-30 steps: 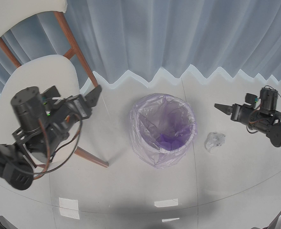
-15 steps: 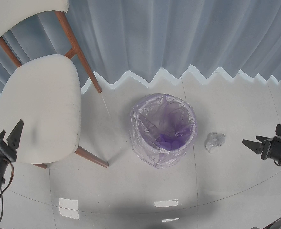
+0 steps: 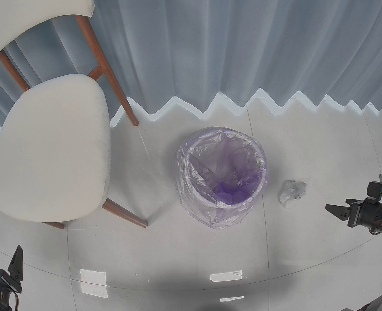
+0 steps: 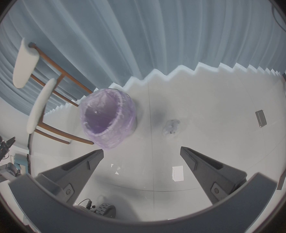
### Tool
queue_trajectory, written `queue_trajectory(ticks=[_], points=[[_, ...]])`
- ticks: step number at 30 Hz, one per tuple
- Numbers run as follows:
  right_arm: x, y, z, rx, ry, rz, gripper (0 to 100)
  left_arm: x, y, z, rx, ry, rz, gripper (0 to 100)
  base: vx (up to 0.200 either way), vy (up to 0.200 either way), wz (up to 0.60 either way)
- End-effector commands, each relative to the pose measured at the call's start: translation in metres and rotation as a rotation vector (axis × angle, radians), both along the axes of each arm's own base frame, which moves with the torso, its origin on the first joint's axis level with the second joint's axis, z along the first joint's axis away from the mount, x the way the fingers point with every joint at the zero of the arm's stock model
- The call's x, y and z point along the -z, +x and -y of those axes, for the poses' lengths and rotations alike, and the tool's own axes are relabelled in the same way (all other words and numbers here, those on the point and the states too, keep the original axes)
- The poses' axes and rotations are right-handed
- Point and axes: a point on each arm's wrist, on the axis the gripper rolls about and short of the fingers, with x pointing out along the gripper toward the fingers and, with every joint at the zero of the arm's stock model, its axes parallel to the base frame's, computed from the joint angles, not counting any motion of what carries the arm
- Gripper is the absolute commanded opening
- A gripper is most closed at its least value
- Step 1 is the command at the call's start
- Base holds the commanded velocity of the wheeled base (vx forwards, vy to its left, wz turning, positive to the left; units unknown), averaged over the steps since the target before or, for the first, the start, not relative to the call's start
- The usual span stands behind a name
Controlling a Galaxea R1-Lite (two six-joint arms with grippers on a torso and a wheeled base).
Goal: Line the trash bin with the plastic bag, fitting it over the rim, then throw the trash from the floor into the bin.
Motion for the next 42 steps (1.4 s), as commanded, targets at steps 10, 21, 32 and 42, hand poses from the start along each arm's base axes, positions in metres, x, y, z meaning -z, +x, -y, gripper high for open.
queue_trajectory(ticks=[10, 21, 32, 42], points=[[0.153, 0.137, 0.024, 0.087, -0.002, -0.132, 100, 0.025, -0.029, -0.001, -0.212, 0.078, 0.088, 100, 0.0, 0.0, 0.0], [0.165, 0.227, 0.036, 0.134, 0.063, -0.143, 100, 0.026, -0.032, 0.001, -0.074, 0.118, 0.131, 100, 0.0, 0.0, 0.0], [0.177, 0.262, 0.039, 0.17, 0.071, -0.184, 100, 0.027, -0.031, 0.007, 0.2, 0.146, 0.138, 100, 0.0, 0.0, 0.0], [0.189, 0.29, 0.04, 0.187, 0.058, -0.18, 100, 0.031, -0.031, 0.007, 0.236, 0.165, 0.101, 100, 0.0, 0.0, 0.0]])
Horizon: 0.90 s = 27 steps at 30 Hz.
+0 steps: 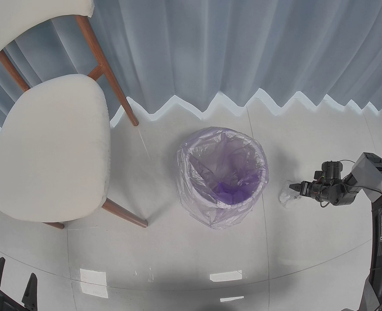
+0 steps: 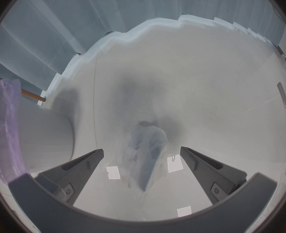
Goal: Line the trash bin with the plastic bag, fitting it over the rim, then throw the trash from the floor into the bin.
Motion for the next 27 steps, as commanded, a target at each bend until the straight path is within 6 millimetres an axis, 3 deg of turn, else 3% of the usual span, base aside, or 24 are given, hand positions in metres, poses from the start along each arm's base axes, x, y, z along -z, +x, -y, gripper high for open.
queue_trajectory(ticks=[1, 4, 5, 11, 12, 13, 16, 19, 21, 24, 27], points=[[0.024, 0.008, -0.001, 0.004, -0.002, -0.026, 100, 0.005, 0.0, 0.0, 0.002, -0.005, -0.001, 100, 0.0, 0.0, 0.0], [0.031, 0.009, -0.001, 0.007, -0.004, -0.037, 100, 0.004, 0.0, 0.0, 0.003, -0.005, 0.002, 100, 0.0, 0.0, 0.0], [0.031, 0.009, -0.001, 0.008, -0.003, -0.042, 0, 0.004, 0.0, 0.0, 0.002, -0.006, 0.002, 100, 0.0, 0.0, 0.0], [0.019, 0.009, -0.003, 0.005, -0.005, -0.022, 0, 0.004, 0.0, 0.0, 0.003, -0.006, 0.002, 100, 0.0, 0.0, 0.0], [-0.008, 0.006, -0.002, 0.007, -0.008, 0.013, 0, 0.004, 0.0, 0.0, 0.003, -0.006, 0.002, 100, 0.0, 0.0, 0.0], [-0.022, 0.001, -0.002, 0.009, -0.011, 0.025, 0, 0.004, 0.0, 0.0, 0.003, -0.006, 0.004, 100, 0.0, 0.0, 0.0], [-0.085, -0.034, -0.006, 0.034, -0.04, 0.07, 0, 0.004, 0.0, 0.0, 0.002, -0.008, 0.004, 100, 0.0, 0.0, 0.0], [-0.164, -0.093, -0.015, 0.035, -0.055, 0.186, 0, 0.004, 0.0, 0.0, 0.002, -0.008, 0.005, 100, 0.0, 0.0, 0.0], [-0.206, -0.132, -0.031, 0.0, -0.062, 0.305, 0, 0.004, 0.0, 0.0, 0.0, -0.009, 0.005, 100, 0.0, 0.0, 0.0], [-0.249, -0.175, -0.055, -0.067, -0.058, 0.49, 0, 0.004, 0.0, 0.0, 0.0, -0.009, 0.005, 100, 0.0, 0.0, 0.0], [-0.273, -0.198, -0.085, -0.179, -0.033, 0.611, 0, 0.004, 0.0, 0.0, -0.001, -0.009, 0.007, 100, 0.0, 0.0, 0.0]])
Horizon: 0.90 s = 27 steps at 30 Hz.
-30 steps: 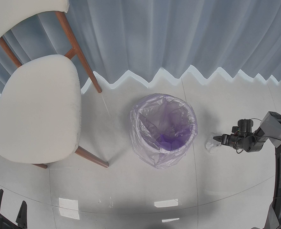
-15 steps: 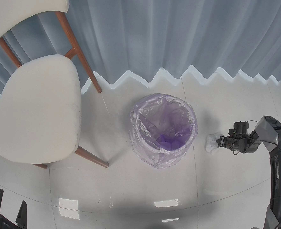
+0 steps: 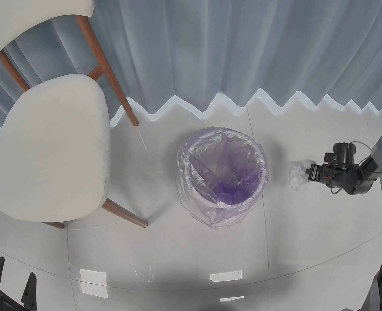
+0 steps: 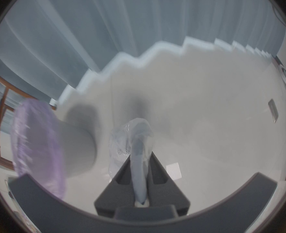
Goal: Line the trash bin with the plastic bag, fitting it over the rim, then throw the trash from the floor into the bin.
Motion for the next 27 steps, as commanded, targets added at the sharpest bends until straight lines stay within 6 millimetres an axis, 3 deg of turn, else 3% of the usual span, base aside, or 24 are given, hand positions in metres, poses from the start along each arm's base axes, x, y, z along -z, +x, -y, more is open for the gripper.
queue_trajectory(ticks=[1, 2, 6, 9, 13, 18, 27], points=[[-0.183, -0.158, -0.068, -0.187, -0.01, 0.511, 0, 0.005, 0.0, 0.0, -0.004, -0.002, -0.002, 100, 0.0, 0.0, 0.0], [-0.195, -0.171, -0.091, -0.276, 0.002, 0.574, 0, 0.005, 0.0, 0.0, -0.002, -0.002, -0.002, 100, 0.0, 0.0, 0.0], [-0.197, -0.182, -0.119, -0.41, -0.055, 0.633, 0, 0.005, 0.0, 0.0, -0.002, -0.002, -0.002, 100, 0.0, 0.0, 0.0], [-0.189, -0.187, -0.129, -0.47, -0.098, 0.633, 0, 0.005, 0.0, 0.0, -0.002, -0.002, -0.002, 100, 0.0, 0.0, 0.0], [-0.162, -0.193, -0.141, -0.54, -0.126, 0.551, 0, 0.005, 0.0, 0.0, -0.002, -0.002, -0.002, 100, 0.0, 0.0, 0.0], [-0.137, -0.179, -0.158, -0.584, -0.13, 0.488, 0, 0.005, 0.0, 0.0, -0.002, -0.002, -0.002, 100, 0.0, 0.0, 0.0], [-0.079, -0.106, -0.178, -0.552, -0.134, 0.466, 0, 0.005, 0.0, 0.0, -0.002, -0.002, -0.002, 100, 0.0, 0.0, 0.0]])
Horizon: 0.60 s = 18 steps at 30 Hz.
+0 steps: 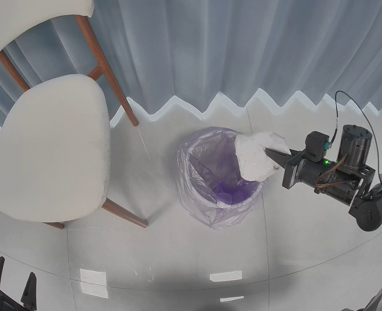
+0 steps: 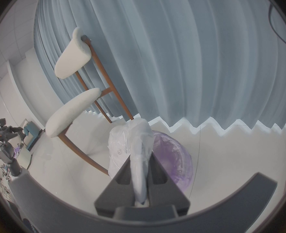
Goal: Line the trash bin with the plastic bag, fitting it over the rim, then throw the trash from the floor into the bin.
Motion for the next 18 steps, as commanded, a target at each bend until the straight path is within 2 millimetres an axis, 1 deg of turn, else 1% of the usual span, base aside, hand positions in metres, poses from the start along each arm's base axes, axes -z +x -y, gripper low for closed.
queue_trajectory(ticks=[1, 3, 6, 14, 17, 18], points=[[0.052, 0.057, -0.017, 0.022, -0.012, -0.02, 0, 0.005, 0.0, 0.0, 0.0, 0.0, -0.004, 100, 0.0, 0.0, 0.0], [0.058, 0.068, -0.023, 0.025, -0.009, -0.015, 0, 0.005, 0.0, 0.0, 0.0, 0.0, -0.004, 100, 0.0, 0.0, 0.0], [0.068, 0.08, -0.027, 0.033, -0.013, -0.026, 0, 0.005, 0.0, 0.0, 0.0, 0.0, -0.004, 100, 0.0, 0.0, 0.0], [0.096, 0.092, -0.032, 0.034, -0.033, -0.072, 0, 0.005, 0.0, 0.0, 0.0, 0.0, -0.004, 100, 0.0, 0.0, 0.0], [0.1, 0.099, -0.032, 0.039, -0.033, -0.071, 0, 0.005, 0.0, 0.0, 0.0, 0.0, -0.004, 100, 0.0, 0.0, 0.0], [0.103, 0.104, -0.033, 0.047, -0.031, -0.066, 0, 0.005, 0.0, 0.0, 0.0, 0.0, -0.004, 100, 0.0, 0.0, 0.0]])
